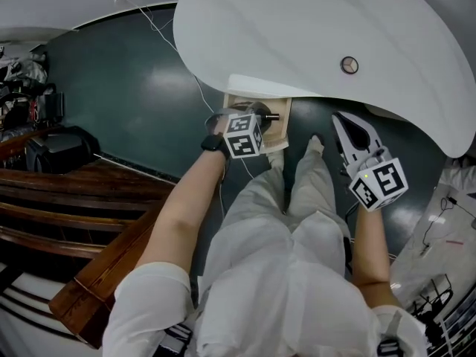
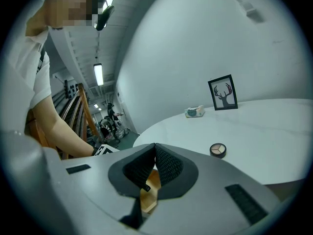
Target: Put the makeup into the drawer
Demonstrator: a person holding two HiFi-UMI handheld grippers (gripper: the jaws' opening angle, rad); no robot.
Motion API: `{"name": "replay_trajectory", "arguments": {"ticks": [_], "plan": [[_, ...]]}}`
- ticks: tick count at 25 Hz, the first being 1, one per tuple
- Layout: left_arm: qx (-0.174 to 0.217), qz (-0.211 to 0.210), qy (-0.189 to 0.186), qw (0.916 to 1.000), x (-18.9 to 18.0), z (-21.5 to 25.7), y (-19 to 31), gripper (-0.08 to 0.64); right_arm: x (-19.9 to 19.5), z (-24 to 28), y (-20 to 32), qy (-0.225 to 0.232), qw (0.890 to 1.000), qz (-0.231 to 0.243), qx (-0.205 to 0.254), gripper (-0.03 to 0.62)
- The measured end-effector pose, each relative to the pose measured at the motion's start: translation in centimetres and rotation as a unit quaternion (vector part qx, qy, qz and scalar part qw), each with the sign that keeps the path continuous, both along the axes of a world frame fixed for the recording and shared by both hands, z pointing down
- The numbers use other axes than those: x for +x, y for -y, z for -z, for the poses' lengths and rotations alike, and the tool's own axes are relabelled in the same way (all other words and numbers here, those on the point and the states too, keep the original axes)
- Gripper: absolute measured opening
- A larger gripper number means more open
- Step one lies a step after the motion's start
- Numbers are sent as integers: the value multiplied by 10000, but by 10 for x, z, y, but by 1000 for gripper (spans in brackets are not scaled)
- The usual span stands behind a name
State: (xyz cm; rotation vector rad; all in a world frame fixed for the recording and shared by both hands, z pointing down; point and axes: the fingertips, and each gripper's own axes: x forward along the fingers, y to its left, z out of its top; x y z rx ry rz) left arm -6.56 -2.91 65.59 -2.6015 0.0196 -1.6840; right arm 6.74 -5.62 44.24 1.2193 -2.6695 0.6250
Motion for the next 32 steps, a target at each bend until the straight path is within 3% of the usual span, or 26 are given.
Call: {"name": "replay_trajectory", "arguments": {"ticks": [16, 22, 28, 32], "plan": [[-169, -338, 340, 9987, -4, -109, 21, 97, 2, -42, -6, 115, 9997, 40, -190, 9], [-58, -357, 178, 9992, 5, -124, 30, 97, -1, -50, -3, 129, 9996, -2, -255, 9], [195, -389, 259, 9987, 2, -145, 39, 97, -9, -59, -3, 94, 9994, 16, -345, 9], [78, -383, 226, 9990, 1, -147, 35, 97, -13, -60, -4, 72, 9992, -22, -388, 9]]}}
